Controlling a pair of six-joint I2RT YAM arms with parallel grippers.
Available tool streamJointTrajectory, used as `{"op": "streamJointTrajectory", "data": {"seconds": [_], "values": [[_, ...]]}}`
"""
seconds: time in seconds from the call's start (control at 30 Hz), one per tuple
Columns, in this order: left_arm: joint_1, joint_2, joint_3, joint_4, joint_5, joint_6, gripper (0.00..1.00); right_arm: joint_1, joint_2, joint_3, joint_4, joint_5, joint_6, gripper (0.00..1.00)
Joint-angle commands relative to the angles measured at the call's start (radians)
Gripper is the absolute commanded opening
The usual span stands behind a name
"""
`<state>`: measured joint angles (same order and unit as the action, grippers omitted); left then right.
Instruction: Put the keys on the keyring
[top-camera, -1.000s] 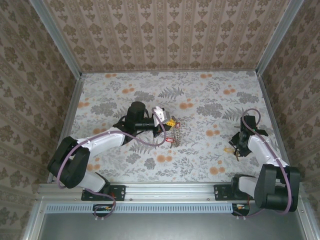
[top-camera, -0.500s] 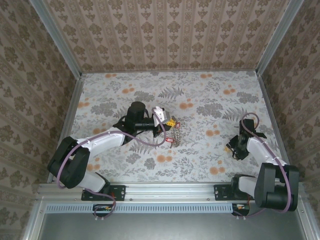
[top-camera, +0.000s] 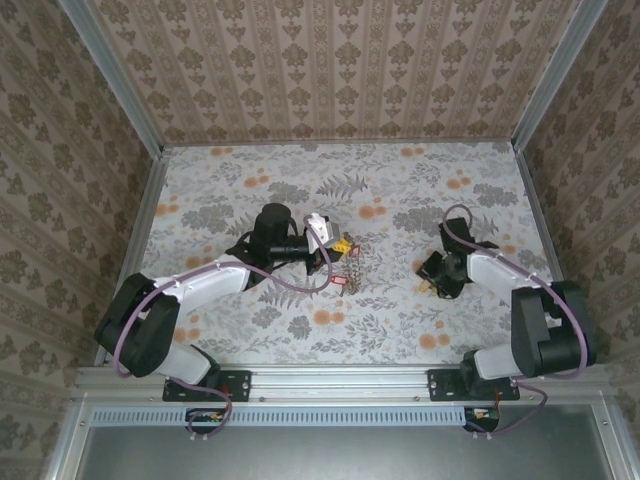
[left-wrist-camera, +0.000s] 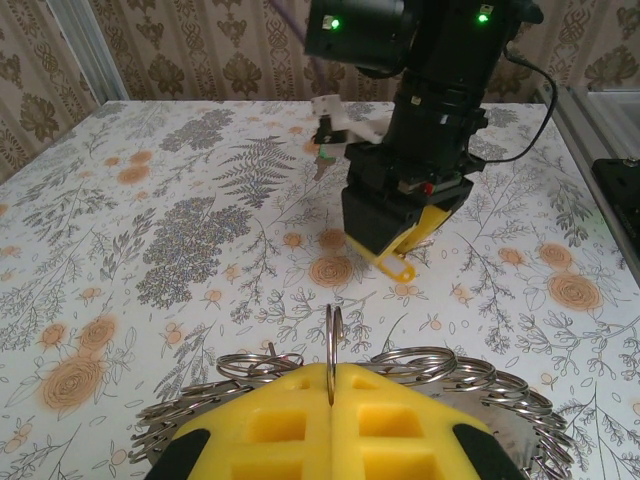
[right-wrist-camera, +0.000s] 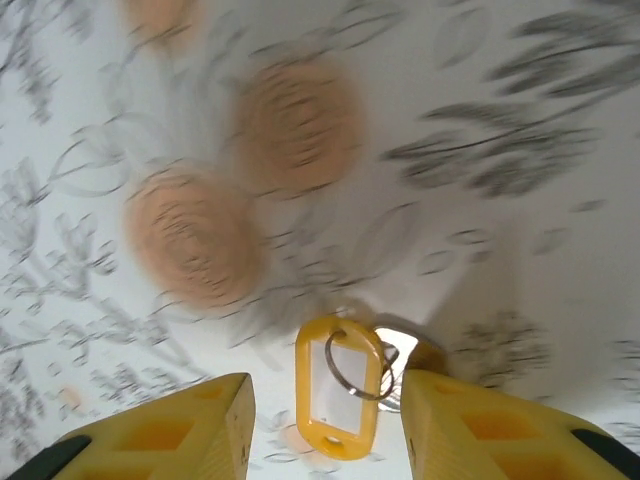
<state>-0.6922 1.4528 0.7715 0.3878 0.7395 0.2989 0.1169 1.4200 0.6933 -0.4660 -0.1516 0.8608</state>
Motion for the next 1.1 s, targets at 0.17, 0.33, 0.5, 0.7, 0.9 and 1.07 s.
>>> {"op": "streamJointTrajectory", "data": {"seconds": [0.17,0.33,0.5,0.7,0.9,1.07], "values": [[-0.001,-0.033,0.015,0.007,0.017,-0.002,0.00,0.013,-0.056,0.107,-0.125,0.151,-0.147,0.42],[-0.004,-0.025,0.027,0.005,0.015,0.001,0.00,0.042,0.022,0.172,-0.204,0.175,-0.230,0.35],[-0.009,-0.022,0.032,0.001,0.016,0.000,0.00,0.068,0.078,0.196,-0.205,0.159,-0.272,0.35],[-0.009,-0.023,0.031,-0.008,0.014,0.003,0.00,0.077,0.137,0.223,-0.239,0.157,-0.347,0.32],[-0.009,-0.023,0.037,-0.013,0.012,0.005,0.00,0.078,0.158,0.233,-0.254,0.173,-0.374,0.28],[-0.010,-0.022,0.038,-0.016,0.015,0.006,0.00,0.079,0.170,0.238,-0.264,0.166,-0.384,0.25]]}}
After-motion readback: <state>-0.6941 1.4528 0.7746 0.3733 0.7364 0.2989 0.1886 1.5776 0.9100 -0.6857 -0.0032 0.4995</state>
